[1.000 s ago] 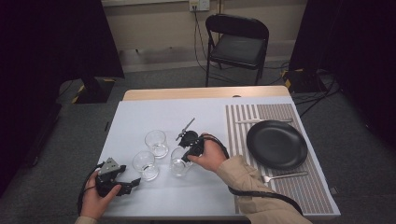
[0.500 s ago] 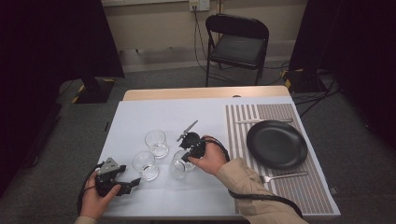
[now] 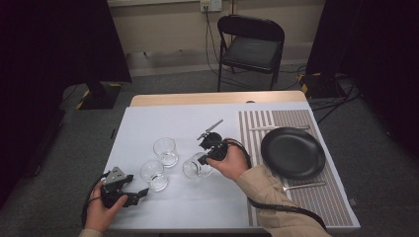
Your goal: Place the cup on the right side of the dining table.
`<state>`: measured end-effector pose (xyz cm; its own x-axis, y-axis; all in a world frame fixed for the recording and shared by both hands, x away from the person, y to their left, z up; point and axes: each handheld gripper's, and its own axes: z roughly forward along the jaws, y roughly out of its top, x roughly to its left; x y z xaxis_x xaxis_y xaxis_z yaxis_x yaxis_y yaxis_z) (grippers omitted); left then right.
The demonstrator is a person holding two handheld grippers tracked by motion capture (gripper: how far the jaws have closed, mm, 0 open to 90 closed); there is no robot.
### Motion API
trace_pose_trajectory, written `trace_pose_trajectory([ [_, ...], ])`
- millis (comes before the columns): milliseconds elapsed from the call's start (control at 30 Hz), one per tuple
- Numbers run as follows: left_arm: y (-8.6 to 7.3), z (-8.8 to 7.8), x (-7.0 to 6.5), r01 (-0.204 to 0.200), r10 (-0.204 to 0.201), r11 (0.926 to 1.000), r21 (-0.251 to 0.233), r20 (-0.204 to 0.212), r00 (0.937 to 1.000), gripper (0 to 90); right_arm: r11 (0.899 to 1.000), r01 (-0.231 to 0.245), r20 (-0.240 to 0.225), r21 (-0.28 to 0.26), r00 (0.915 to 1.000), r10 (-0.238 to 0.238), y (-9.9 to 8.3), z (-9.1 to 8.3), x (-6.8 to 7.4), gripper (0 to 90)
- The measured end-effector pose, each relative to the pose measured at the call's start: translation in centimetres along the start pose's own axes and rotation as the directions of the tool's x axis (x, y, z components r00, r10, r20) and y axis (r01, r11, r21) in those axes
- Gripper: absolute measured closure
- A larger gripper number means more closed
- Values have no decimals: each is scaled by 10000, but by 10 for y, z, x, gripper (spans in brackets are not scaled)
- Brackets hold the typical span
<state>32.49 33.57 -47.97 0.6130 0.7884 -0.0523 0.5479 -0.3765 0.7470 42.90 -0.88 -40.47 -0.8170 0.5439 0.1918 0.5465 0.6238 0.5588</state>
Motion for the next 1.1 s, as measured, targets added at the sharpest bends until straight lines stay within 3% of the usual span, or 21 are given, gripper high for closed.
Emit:
trace_pose_trajectory([
  [333,0,0,0,-3,3,10000,0,-7,10000,147,9992,-407,277,7,9988,406,-8,-17,-13,851],
  [1100,0,0,0,-44,44,10000,42,-58,10000,147,9963,-859,797,-45,9931,860,-16,-42,-35,851],
])
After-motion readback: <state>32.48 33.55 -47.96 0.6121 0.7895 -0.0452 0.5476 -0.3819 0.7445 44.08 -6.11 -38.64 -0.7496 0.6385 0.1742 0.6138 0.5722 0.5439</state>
